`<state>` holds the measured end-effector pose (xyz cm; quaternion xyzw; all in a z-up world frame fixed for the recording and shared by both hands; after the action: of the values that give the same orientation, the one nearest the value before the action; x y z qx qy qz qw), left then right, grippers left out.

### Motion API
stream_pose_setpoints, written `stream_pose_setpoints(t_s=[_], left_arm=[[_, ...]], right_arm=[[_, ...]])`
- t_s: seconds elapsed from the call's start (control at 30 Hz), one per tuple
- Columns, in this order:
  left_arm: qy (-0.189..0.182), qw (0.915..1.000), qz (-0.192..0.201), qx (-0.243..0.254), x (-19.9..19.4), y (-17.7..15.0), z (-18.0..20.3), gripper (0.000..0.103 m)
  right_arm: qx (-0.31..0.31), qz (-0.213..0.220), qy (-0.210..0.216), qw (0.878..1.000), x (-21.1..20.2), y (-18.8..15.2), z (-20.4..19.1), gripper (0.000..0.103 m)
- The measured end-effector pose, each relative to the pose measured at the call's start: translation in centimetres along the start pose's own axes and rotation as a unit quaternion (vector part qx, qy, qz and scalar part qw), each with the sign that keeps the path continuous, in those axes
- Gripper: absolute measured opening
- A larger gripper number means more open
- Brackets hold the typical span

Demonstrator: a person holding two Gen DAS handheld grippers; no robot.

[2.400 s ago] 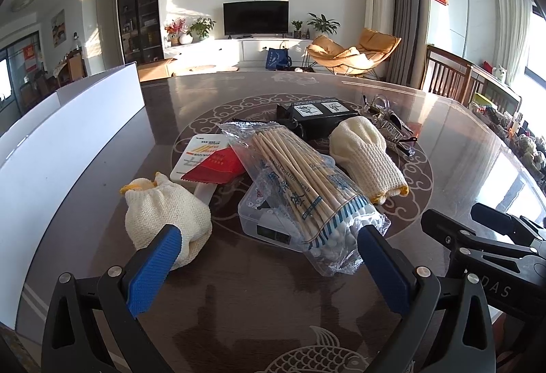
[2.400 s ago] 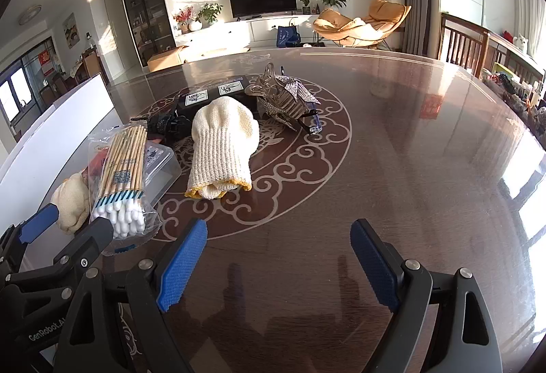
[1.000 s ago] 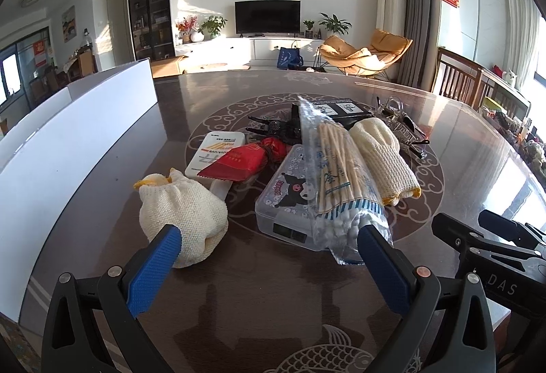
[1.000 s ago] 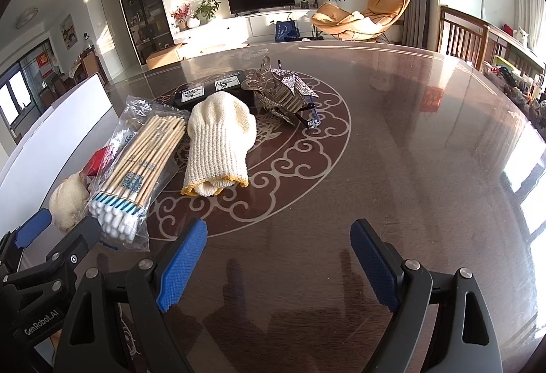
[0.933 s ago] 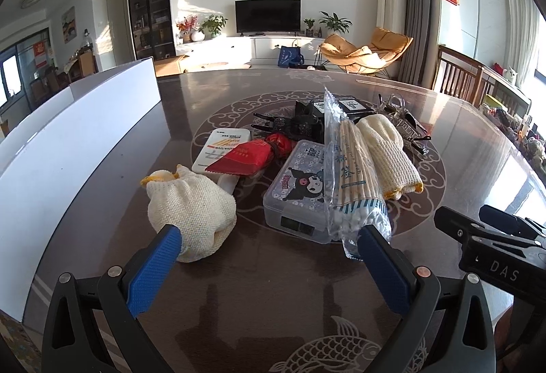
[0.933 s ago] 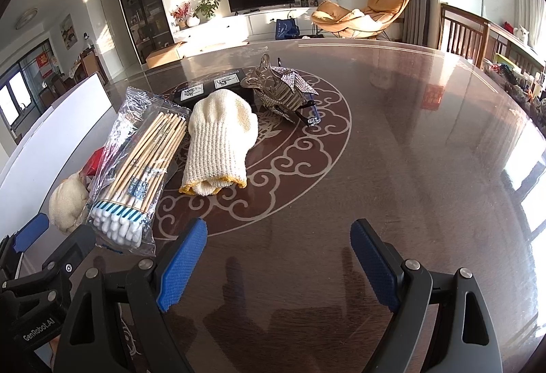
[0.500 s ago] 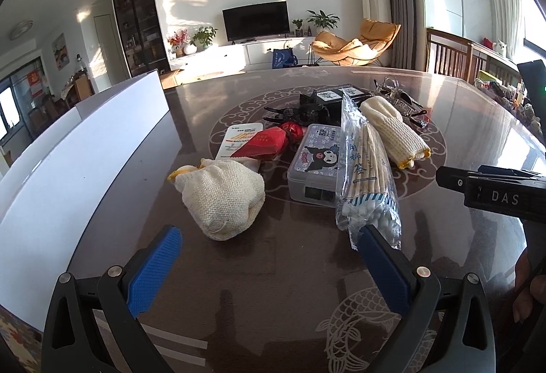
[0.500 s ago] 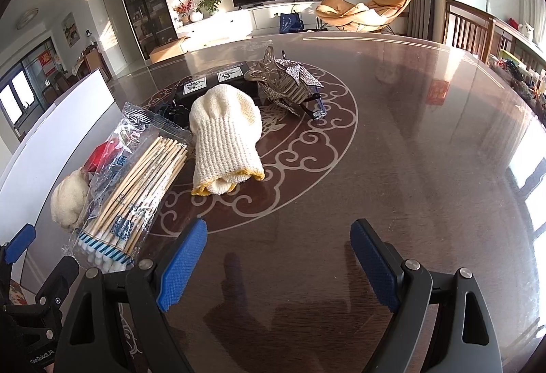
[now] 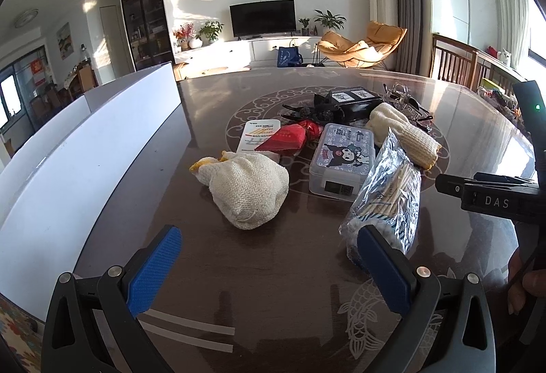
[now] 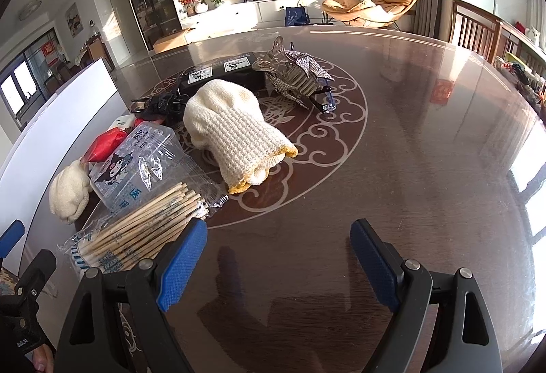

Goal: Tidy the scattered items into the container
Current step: 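Move the right tool toward the cotton swab bag while the left tool approaches the white knit glove, then grasp the cotton swab bag with the right tool while the left tool grasps the knit glove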

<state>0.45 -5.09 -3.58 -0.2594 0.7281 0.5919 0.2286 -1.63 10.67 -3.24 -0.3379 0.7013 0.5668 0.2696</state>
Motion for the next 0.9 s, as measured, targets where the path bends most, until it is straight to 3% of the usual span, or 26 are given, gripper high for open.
stream_pose_setpoints(t_s=[0.13, 0.33, 0.53, 0.77, 0.9], left_arm=[[-0.019, 0.9997, 0.003, -0.015, -0.5, 0.2, 0.0, 0.103], [-0.004, 0.9999, 0.002, -0.012, -0.5, 0.1, -0.8, 0.103], [0.005, 0.9977, -0.033, -0.059, 1.3, -1.7, -4.1, 0.103], [0.025, 0.9946, -0.051, -0.087, 2.1, -3.7, -6.9, 0.103], [0.023, 0.9927, -0.067, -0.098, 2.9, -4.6, -7.3, 0.103]], right_arm=[[-0.001, -0.004, -0.001, 1.000, 0.0, -0.1, 0.0, 0.087], [-0.006, -0.007, 0.002, 1.000, 0.1, -0.4, -0.3, 0.087], [-0.006, -0.004, 0.011, 1.000, -0.8, -1.3, -0.7, 0.087], [-0.092, -0.003, 0.078, 0.993, -4.2, -6.9, -6.7, 0.087], [-0.188, -0.008, 0.027, 0.982, -3.3, -8.7, -11.5, 0.087]])
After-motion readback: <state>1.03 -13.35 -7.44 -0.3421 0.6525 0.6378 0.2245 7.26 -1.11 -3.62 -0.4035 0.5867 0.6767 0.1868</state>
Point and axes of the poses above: each gripper's, at about its wrist camera, not at the fingertips, and x roughly the way its jaws point, z to its right, y to its top, the point moved 6 cm from there along x, roughly the way its jaws point, and after that the axes turned 9 degrees about x, right-handed, at the moved point
